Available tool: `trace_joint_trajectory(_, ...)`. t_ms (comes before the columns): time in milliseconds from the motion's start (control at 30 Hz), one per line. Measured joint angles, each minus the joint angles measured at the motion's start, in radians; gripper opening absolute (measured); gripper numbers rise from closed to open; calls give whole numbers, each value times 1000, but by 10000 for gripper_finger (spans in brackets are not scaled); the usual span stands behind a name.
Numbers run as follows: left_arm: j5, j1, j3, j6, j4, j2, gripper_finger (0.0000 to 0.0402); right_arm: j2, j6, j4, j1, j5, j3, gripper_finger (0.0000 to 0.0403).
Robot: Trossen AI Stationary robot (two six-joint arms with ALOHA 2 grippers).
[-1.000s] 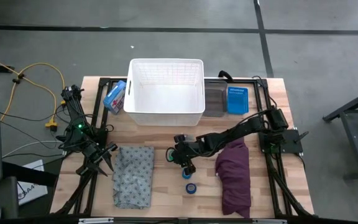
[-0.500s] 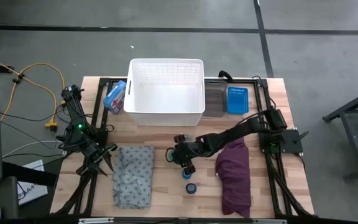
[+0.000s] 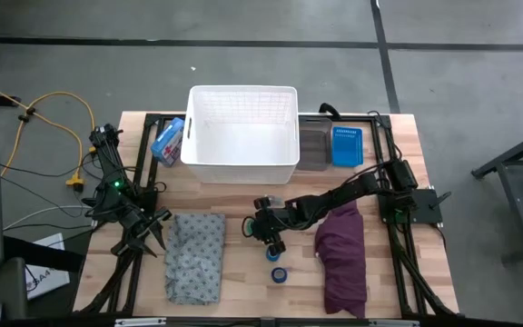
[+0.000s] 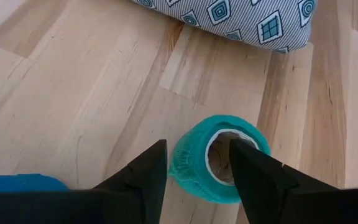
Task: Pick & Place Medicine items
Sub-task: Put the green bandage into the black bin
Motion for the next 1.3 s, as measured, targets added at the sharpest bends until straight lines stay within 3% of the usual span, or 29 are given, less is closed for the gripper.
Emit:
trace_joint_trajectory(267,0,0,0,0,0,0,127,1,-9,-6,0,7,0,105)
trace_joint_trajectory(867,0,0,0,0,0,0,127,2,-24,-10,1,23,-2,33)
trace_joint_trajectory(1100,0,0,0,0,0,0,127,-16,-52,-6,0,33,-5,25)
trace_joint_trajectory(1300,0,0,0,0,0,0,127,-137,-75,-9,1,40,5,24)
